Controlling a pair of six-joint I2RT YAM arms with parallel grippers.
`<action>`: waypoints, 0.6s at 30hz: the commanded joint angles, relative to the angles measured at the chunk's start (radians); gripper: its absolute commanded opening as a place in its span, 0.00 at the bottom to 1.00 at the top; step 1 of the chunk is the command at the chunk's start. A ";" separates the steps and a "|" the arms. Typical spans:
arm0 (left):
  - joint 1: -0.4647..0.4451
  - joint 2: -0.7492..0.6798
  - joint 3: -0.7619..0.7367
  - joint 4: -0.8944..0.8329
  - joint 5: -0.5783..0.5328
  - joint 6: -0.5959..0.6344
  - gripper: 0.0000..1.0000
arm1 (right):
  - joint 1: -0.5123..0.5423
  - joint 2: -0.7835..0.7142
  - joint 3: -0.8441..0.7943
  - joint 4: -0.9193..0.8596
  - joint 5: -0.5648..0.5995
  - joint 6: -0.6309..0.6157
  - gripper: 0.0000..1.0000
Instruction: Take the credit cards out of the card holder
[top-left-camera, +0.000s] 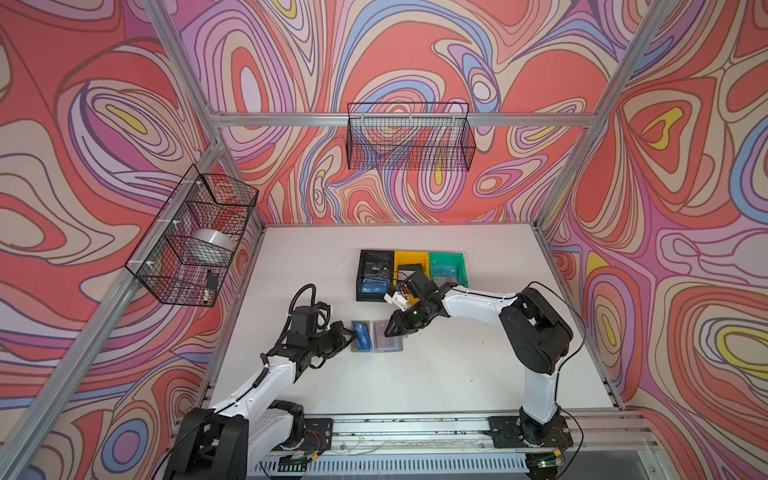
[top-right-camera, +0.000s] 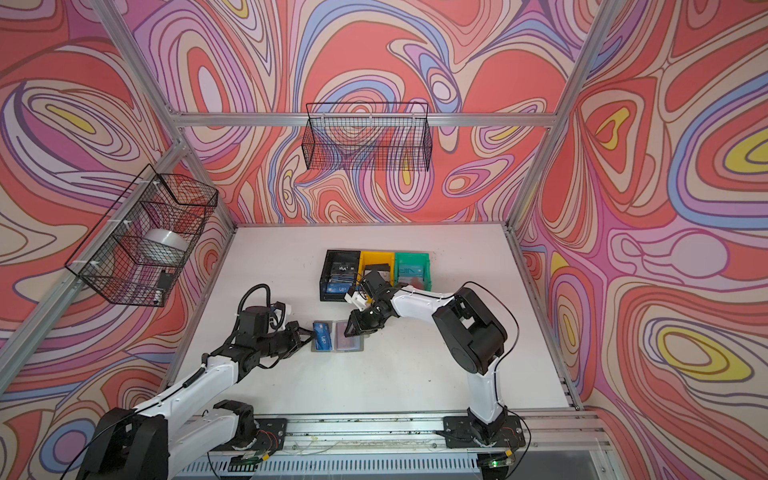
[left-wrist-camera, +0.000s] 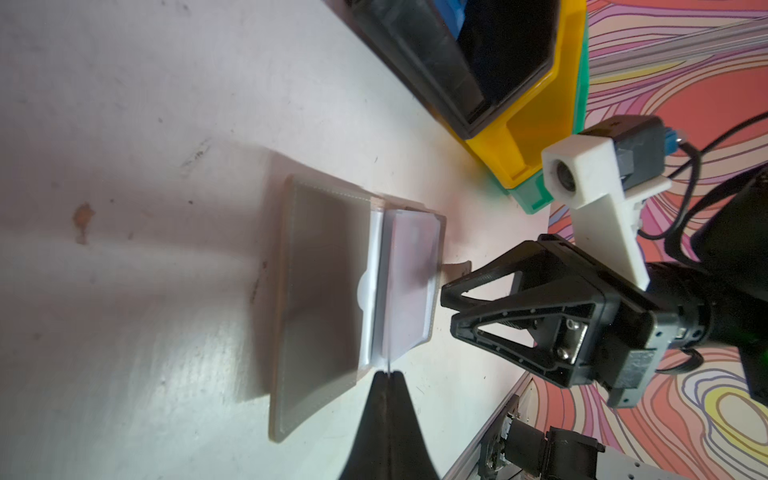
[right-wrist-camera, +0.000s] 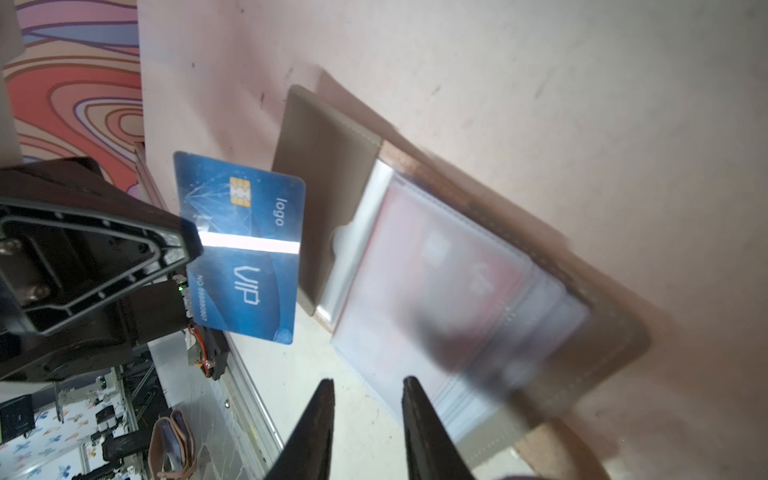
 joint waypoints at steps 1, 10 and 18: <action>0.006 -0.032 -0.001 0.062 0.033 -0.062 0.00 | 0.004 0.001 0.040 -0.039 -0.098 -0.038 0.34; 0.006 -0.003 -0.066 0.305 0.051 -0.154 0.00 | 0.004 0.051 0.064 0.014 -0.214 -0.028 0.37; 0.006 0.034 -0.096 0.421 0.040 -0.203 0.00 | 0.004 0.072 0.056 0.106 -0.279 0.013 0.38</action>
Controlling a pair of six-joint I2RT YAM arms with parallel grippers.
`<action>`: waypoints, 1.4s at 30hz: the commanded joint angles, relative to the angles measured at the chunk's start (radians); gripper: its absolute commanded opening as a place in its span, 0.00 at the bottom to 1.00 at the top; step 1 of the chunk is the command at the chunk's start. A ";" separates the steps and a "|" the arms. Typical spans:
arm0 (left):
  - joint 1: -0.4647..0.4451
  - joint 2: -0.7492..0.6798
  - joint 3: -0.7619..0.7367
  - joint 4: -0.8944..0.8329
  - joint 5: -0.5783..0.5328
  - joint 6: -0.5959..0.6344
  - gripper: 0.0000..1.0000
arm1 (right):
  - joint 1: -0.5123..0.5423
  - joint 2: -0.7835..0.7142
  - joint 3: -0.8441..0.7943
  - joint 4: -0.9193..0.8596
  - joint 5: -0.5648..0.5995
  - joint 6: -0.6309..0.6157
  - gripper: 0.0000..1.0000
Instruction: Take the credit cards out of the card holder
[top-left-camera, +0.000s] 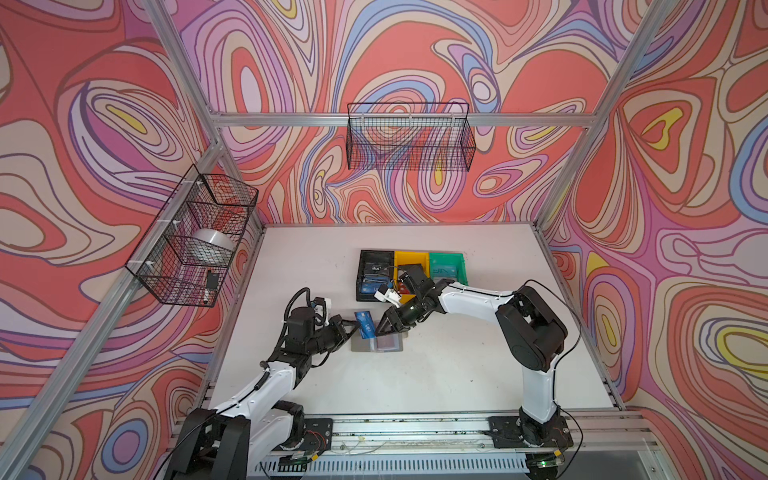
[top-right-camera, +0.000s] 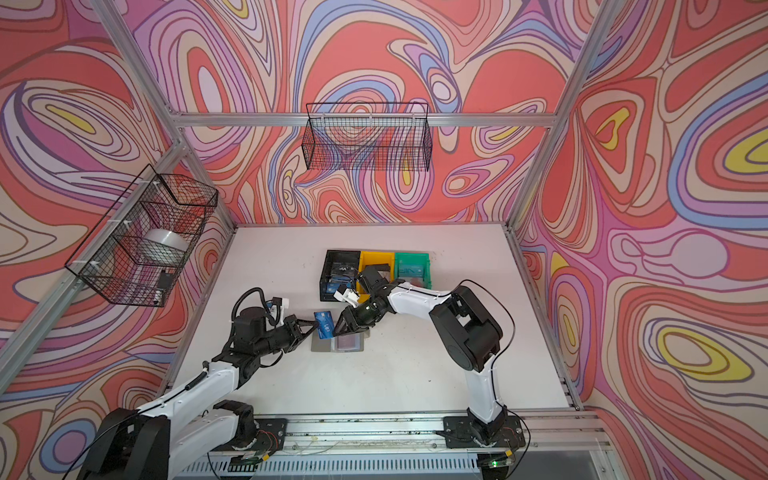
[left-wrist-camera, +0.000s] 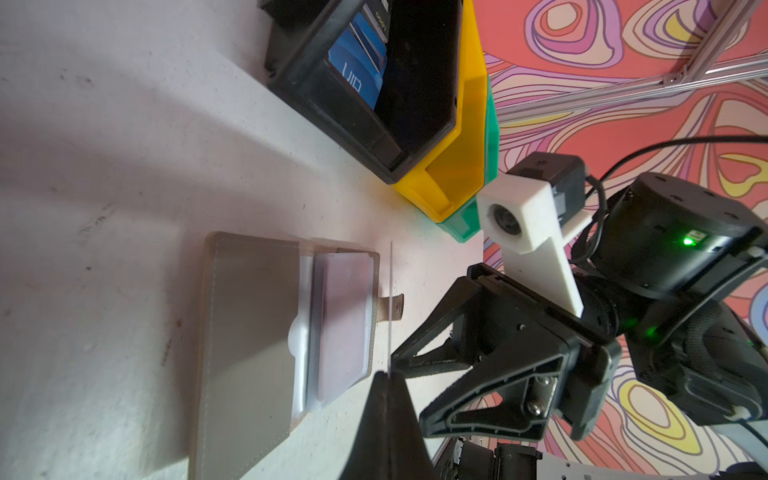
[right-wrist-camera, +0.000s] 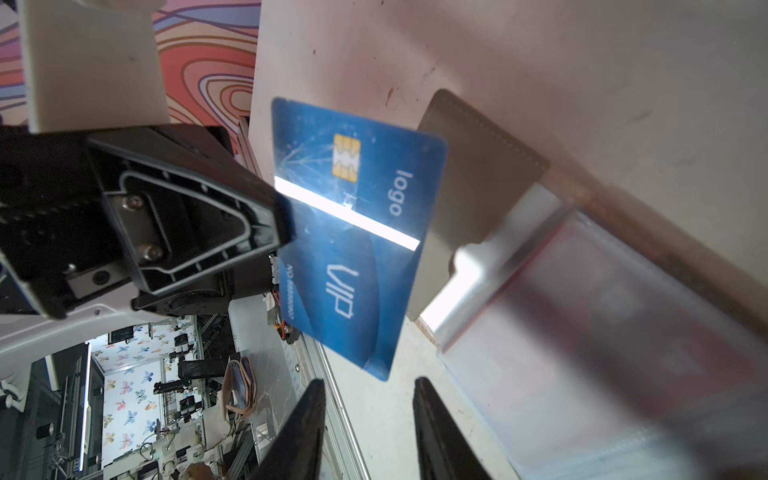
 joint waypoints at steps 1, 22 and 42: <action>0.003 0.020 -0.018 0.107 0.006 -0.041 0.00 | 0.004 0.040 0.009 0.071 -0.060 0.026 0.38; 0.003 0.043 -0.037 0.142 0.009 -0.054 0.00 | 0.004 0.067 -0.026 0.212 -0.105 0.106 0.30; -0.027 0.011 -0.078 0.117 -0.017 -0.062 0.00 | 0.005 0.107 0.052 0.267 -0.111 0.159 0.24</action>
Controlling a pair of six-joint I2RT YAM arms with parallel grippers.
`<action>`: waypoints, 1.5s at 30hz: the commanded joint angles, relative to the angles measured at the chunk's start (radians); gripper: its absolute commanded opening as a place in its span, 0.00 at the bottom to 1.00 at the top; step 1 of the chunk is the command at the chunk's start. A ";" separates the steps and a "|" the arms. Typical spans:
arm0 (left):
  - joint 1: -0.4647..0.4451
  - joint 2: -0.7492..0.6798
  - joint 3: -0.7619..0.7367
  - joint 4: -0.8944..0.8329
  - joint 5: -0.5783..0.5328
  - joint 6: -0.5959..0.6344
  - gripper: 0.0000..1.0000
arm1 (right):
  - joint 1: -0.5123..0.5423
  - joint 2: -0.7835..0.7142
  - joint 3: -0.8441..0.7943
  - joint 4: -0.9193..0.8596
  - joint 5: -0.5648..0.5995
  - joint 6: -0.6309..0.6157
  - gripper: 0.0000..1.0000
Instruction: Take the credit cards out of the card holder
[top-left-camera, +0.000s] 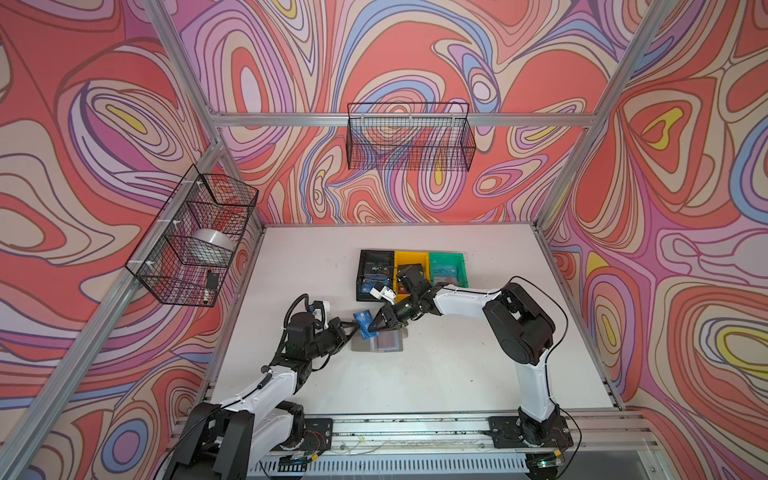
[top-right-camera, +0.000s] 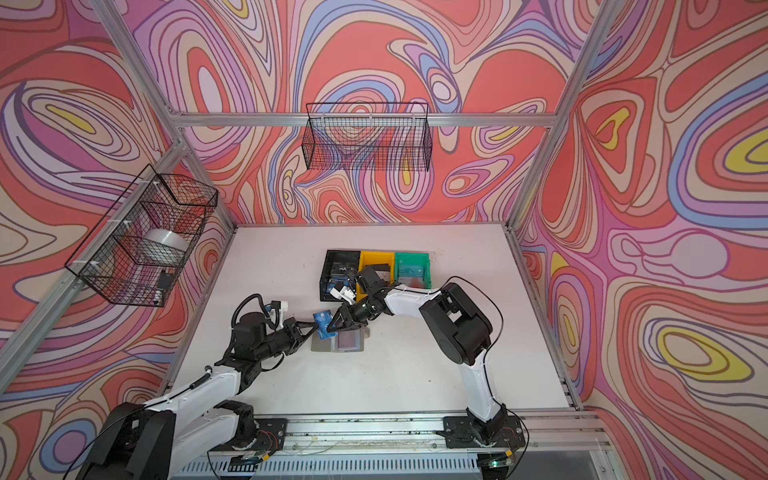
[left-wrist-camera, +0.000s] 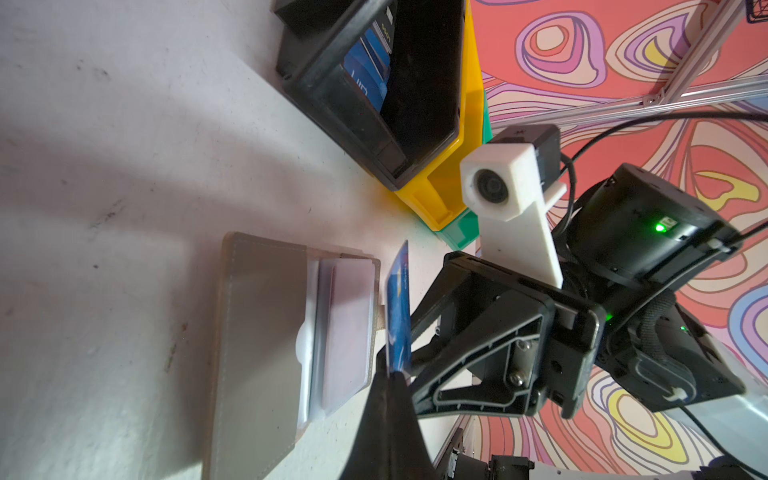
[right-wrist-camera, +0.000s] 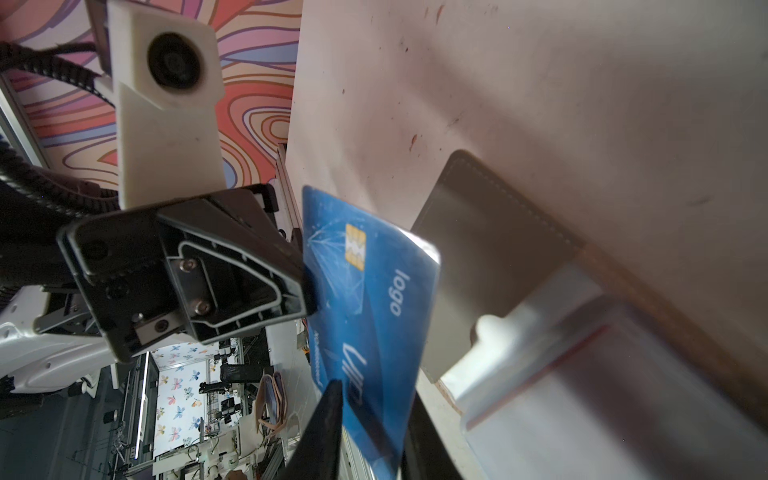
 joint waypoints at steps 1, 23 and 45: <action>-0.022 -0.004 -0.013 -0.006 -0.001 -0.013 0.00 | 0.005 0.021 0.046 0.054 -0.028 0.001 0.24; -0.053 -0.062 0.026 -0.196 -0.075 0.048 0.19 | 0.003 -0.014 0.088 -0.100 -0.036 -0.116 0.00; -0.053 0.029 0.135 -0.260 -0.063 0.075 0.36 | -0.038 0.231 0.964 -1.053 0.622 -0.757 0.00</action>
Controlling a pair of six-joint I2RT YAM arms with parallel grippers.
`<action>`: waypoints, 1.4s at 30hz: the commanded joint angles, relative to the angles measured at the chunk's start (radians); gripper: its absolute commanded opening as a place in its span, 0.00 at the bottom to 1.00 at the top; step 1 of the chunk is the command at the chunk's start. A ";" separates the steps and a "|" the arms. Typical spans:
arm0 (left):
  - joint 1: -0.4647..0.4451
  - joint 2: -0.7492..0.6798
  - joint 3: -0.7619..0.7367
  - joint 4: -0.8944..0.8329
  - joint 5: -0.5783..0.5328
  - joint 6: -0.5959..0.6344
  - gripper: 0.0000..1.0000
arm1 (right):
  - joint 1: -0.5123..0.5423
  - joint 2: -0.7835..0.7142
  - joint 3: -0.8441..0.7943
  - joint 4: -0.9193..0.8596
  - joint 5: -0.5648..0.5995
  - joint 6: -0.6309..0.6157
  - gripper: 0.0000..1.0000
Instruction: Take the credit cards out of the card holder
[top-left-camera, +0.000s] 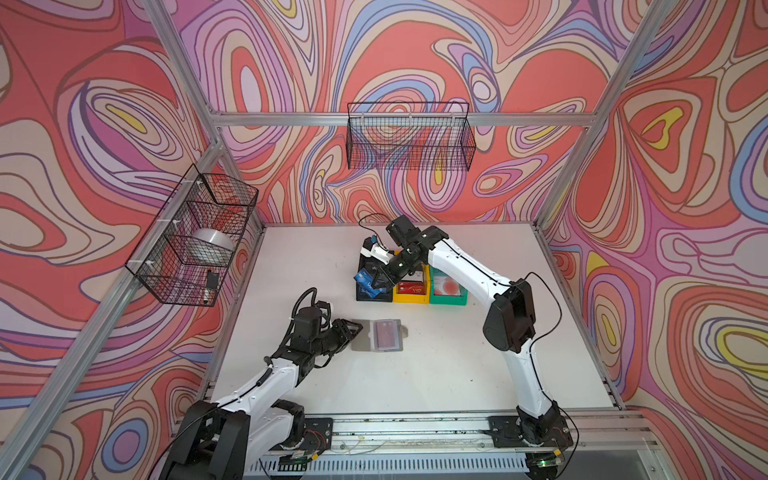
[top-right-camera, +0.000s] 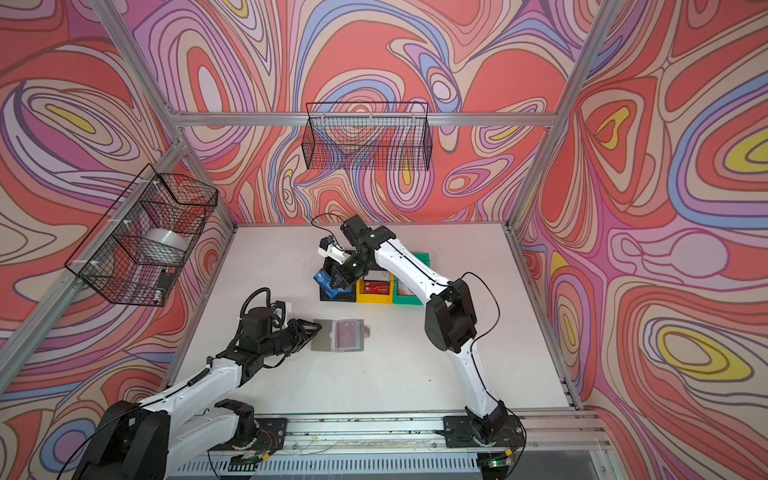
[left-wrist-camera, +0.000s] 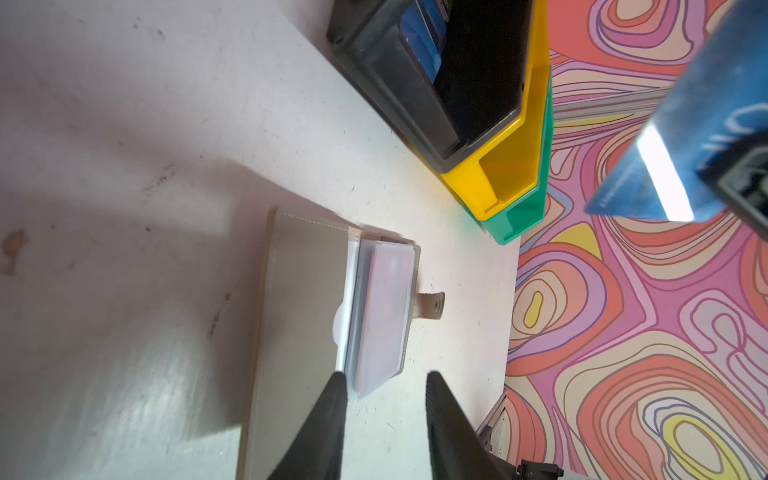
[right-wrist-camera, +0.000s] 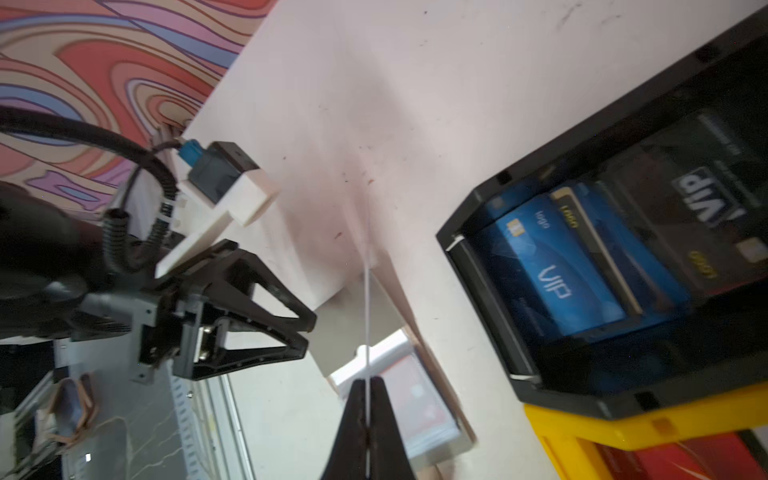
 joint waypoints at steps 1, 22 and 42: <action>-0.003 0.015 0.032 -0.014 0.015 0.022 0.36 | 0.001 0.039 0.051 -0.110 0.207 -0.116 0.00; -0.003 0.118 0.023 0.058 0.027 0.014 0.36 | 0.015 0.069 -0.001 0.035 0.342 -0.421 0.00; -0.003 0.146 0.005 0.095 0.028 0.011 0.37 | 0.062 0.149 0.025 0.021 0.422 -0.472 0.00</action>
